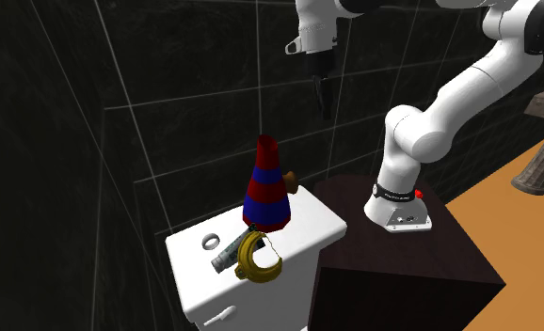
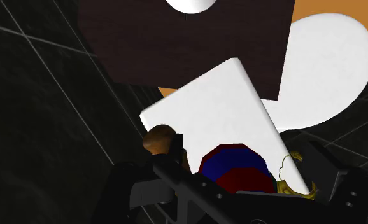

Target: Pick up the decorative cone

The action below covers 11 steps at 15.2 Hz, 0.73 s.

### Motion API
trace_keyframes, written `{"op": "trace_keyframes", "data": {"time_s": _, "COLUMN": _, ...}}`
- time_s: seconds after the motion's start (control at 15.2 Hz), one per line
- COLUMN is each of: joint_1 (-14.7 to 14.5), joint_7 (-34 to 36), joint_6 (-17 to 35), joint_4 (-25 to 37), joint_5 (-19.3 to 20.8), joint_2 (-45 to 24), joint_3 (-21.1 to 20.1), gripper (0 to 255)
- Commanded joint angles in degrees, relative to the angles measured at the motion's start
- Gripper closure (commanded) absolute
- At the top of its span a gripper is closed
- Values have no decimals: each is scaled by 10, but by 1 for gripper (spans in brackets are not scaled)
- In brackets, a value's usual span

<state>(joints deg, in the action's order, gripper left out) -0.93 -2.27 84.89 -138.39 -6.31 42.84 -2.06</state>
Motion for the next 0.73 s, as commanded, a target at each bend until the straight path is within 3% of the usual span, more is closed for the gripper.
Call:
{"op": "trace_keyframes", "data": {"time_s": 0.0, "joint_1": 0, "joint_7": 0, "joint_6": 0, "joint_4": 0, "joint_5": 0, "joint_2": 0, "joint_3": 0, "gripper": 0}}
{"op": "trace_keyframes", "data": {"time_s": 0.33, "joint_1": 3, "joint_7": 92, "joint_6": 116, "joint_4": -13, "joint_5": -24, "joint_2": -38, "joint_3": -66, "gripper": 0}}
{"op": "trace_keyframes", "data": {"time_s": 0.66, "joint_1": 16, "joint_7": 189, "joint_6": 229, "joint_4": -1, "joint_5": -22, "joint_2": -100, "joint_3": -133, "gripper": 0}}
